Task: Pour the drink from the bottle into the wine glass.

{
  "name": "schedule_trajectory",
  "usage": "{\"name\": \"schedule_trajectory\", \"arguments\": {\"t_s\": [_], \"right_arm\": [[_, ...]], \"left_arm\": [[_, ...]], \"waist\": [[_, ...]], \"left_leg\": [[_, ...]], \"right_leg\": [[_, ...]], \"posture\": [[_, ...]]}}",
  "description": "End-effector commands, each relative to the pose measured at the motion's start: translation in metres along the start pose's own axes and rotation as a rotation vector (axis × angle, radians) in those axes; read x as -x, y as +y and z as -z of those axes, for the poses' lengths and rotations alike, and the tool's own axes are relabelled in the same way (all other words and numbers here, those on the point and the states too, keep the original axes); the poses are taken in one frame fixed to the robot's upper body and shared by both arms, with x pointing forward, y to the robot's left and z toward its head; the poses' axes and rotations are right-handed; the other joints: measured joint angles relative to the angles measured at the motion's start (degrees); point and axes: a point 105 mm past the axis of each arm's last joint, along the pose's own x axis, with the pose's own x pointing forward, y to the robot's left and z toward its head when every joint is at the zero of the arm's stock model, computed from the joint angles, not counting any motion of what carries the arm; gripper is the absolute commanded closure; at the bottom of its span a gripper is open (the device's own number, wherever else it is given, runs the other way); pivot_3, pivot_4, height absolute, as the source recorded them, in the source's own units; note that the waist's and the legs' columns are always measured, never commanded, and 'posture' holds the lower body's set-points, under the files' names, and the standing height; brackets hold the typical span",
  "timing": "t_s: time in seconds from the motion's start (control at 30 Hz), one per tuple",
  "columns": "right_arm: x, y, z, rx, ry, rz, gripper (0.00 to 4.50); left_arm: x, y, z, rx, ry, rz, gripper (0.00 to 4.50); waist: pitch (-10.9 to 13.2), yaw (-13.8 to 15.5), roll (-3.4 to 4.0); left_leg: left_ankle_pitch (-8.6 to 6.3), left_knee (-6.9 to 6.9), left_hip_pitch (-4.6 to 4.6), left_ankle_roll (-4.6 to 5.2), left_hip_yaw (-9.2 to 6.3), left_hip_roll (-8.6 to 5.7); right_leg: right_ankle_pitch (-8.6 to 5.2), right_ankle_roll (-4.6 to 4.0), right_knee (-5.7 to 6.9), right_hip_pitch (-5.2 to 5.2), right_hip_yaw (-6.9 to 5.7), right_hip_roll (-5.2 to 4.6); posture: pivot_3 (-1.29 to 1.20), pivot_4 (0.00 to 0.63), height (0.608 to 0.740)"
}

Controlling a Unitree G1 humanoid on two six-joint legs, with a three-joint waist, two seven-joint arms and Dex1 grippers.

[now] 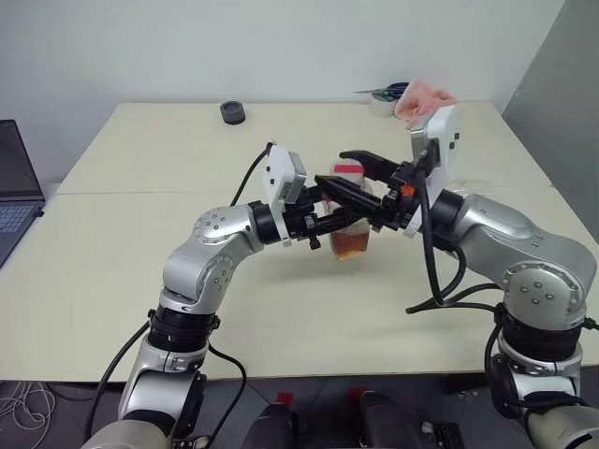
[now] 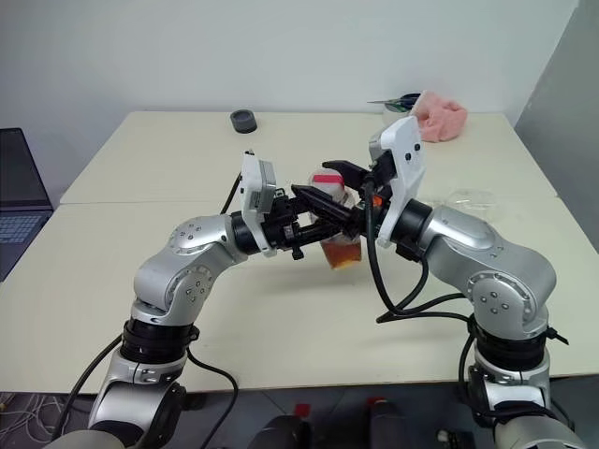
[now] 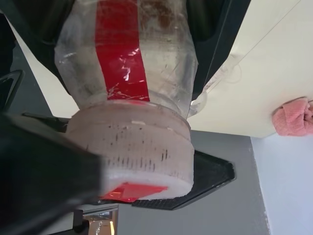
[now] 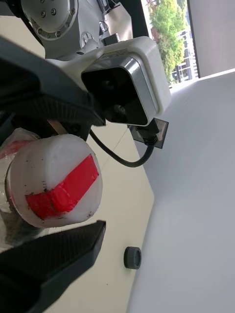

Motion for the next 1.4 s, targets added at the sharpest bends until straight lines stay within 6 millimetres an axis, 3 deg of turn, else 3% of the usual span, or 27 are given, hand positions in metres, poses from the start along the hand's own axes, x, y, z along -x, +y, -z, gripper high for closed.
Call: {"name": "schedule_trajectory", "arguments": {"t_s": [0.03,0.3,0.6,0.8,1.03,1.23,1.4], "right_arm": [[0.001,0.004,-0.014,0.029,-0.057,-0.021,2.5],[0.003,0.006,-0.015,0.039,-0.05,-0.059,2.5],[0.006,0.041,-0.014,0.104,0.067,-0.542,2.5],[0.004,0.031,-0.016,0.067,0.09,-0.587,2.5],[0.017,0.015,-0.014,0.031,0.129,-0.504,0.15],[0.031,0.005,-0.008,0.057,0.141,-0.324,0.04],[0.027,-0.003,-0.006,0.115,0.1,-0.152,0.04]], "left_arm": [[-0.001,-0.005,-0.016,-0.05,-0.043,0.021,2.55],[0.0,-0.009,-0.016,-0.04,-0.035,0.047,2.55],[0.001,-0.049,-0.048,0.045,-0.065,0.301,2.55],[0.014,-0.05,-0.044,0.022,-0.003,0.325,2.55],[0.02,-0.038,-0.039,0.014,0.013,0.23,2.55],[0.023,-0.018,-0.033,-0.003,0.019,0.108,2.55],[0.023,-0.011,-0.022,-0.052,0.041,0.068,2.55]], "waist": [[0.0,0.0,0.0],[0.0,0.0,0.0],[0.0,-0.2,0.01],[0.0,-0.2,0.01],[0.0,0.0,0.0],[0.0,0.2,0.0],[0.0,0.0,0.0]], "left_leg": [[0.0,0.0,0.0,0.0,0.0,0.0],[0.0,0.0,0.0,0.0,0.0,0.0],[-0.01,-0.01,0.02,0.02,0.02,0.07],[-0.01,-0.01,0.06,0.02,0.04,0.07],[-0.01,-0.01,0.03,0.01,0.0,0.04],[-0.01,-0.02,0.01,0.01,-0.01,0.03],[0.0,-0.05,0.03,0.0,0.02,0.05]], "right_leg": [[0.0,0.0,0.0,0.0,0.0,0.0],[0.0,0.0,0.0,0.0,0.0,0.0],[0.0,0.0,-0.02,0.03,-0.06,0.16],[0.0,0.0,0.0,0.03,-0.04,0.16],[0.0,0.0,-0.06,0.04,-0.01,0.06],[0.0,0.0,-0.06,0.03,0.03,0.02],[0.0,0.0,-0.04,0.01,0.03,0.04]], "posture": [[0.0,0.15,0.74],[0.0,0.15,0.74],[0.0,0.15,0.74],[0.0,0.15,0.74],[0.0,0.15,0.74],[0.0,0.15,0.74],[0.0,0.15,0.74]]}}
